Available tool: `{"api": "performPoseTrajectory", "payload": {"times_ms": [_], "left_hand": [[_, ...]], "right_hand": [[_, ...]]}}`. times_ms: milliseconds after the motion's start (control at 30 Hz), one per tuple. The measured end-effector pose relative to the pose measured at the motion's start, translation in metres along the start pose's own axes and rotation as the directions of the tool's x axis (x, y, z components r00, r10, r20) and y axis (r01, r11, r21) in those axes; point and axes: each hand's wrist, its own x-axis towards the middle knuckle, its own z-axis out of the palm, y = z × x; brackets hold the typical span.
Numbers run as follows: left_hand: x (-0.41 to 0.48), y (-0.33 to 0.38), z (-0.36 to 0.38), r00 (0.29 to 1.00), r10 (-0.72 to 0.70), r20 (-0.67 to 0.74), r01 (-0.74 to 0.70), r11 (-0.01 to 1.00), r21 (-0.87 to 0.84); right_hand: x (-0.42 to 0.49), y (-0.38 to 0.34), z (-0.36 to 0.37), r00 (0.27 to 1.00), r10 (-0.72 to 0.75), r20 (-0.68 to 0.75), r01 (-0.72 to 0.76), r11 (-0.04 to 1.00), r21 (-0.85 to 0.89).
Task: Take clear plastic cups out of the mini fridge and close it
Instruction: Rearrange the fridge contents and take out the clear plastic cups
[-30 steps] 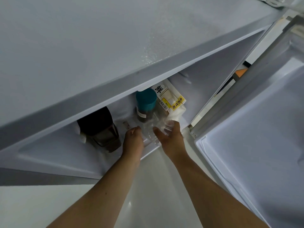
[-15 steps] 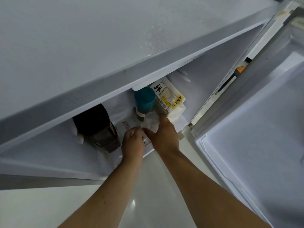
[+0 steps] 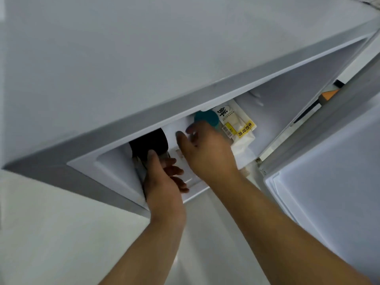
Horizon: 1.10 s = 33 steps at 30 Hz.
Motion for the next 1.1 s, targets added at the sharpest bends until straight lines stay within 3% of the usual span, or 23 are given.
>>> {"api": "performPoseTrajectory", "payload": {"times_ms": [100,200,333,400,533,633,833,933,1033,1100], "left_hand": [[-0.002,0.008,0.005,0.998,-0.057,-0.04,0.056,0.998,-0.043],[0.003,0.012,0.012,0.997,-0.065,-0.042,0.064,0.997,-0.031],[0.003,0.014,0.016,1.0,-0.013,-0.004,0.013,1.0,0.007],[-0.005,0.016,0.024,0.998,0.018,0.062,-0.018,1.0,0.0],[-0.012,0.014,0.046,0.984,-0.023,0.174,0.016,0.999,0.041],[-0.005,0.002,0.053,0.971,-0.115,0.212,0.097,0.991,0.095],[0.026,-0.052,0.053,0.943,-0.236,0.233,0.184,0.957,0.226],[0.04,-0.062,0.047,0.924,-0.302,0.234,0.244,0.937,0.249],[0.042,-0.071,0.041,0.901,-0.369,0.228,0.295,0.907,0.299],[0.041,-0.081,0.016,0.923,-0.324,0.209,0.237,0.904,0.357]], "right_hand": [[0.036,-0.032,0.016,0.916,0.07,0.396,-0.032,0.994,-0.102],[0.043,-0.039,0.021,0.864,0.068,0.499,-0.036,0.997,-0.073],[0.036,-0.033,-0.001,0.874,0.074,0.481,-0.156,0.979,0.133],[0.035,-0.029,-0.018,0.909,0.048,0.414,-0.122,0.98,0.154],[0.041,-0.015,-0.044,0.964,0.074,0.255,-0.074,0.997,-0.01],[0.047,-0.003,-0.039,0.95,0.135,0.283,-0.074,0.973,-0.218],[0.059,0.029,-0.006,0.796,0.397,0.458,-0.035,0.785,-0.619],[0.048,0.03,0.004,0.806,0.371,0.461,-0.038,0.81,-0.586],[0.034,0.034,0.012,0.842,0.381,0.381,-0.162,0.854,-0.495],[0.015,0.035,0.022,0.928,0.241,0.284,-0.081,0.875,-0.477]]}}
